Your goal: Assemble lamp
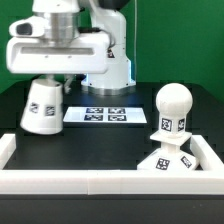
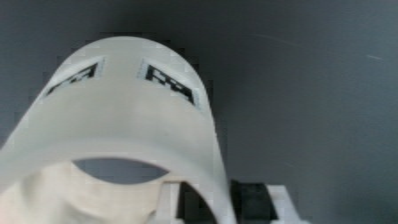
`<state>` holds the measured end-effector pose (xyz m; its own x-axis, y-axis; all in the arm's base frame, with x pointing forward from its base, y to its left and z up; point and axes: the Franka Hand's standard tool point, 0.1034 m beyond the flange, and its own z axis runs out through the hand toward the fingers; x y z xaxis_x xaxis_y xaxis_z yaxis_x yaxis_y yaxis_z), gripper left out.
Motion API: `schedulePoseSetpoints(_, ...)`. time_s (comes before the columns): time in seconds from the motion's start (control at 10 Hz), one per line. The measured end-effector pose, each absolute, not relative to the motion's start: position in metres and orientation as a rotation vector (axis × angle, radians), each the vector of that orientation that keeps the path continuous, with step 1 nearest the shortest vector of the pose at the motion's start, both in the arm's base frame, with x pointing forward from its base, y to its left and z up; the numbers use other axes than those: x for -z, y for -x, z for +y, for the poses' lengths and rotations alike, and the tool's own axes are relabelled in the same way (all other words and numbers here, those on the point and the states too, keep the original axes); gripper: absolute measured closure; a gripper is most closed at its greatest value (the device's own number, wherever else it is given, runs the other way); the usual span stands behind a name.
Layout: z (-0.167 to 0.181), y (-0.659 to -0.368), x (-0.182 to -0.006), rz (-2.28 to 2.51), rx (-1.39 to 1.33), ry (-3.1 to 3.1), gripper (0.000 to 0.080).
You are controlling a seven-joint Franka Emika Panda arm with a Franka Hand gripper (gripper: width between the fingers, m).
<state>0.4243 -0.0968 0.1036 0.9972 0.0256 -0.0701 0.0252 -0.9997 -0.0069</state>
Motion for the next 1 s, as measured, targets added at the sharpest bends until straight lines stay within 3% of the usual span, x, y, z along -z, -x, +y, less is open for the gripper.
schedulePoseSetpoints(0.3,-0.054,-0.458,-0.156,0.026,-0.129,3.071,0.0755)
schedulePoseSetpoints(0.5,-0.038,-0.482,-0.174,0.122,-0.067,3.065,0.0755)
schedulePoseSetpoints(1.0,-0.034,-0.484,-0.173,0.125,-0.068,3.074,0.0755)
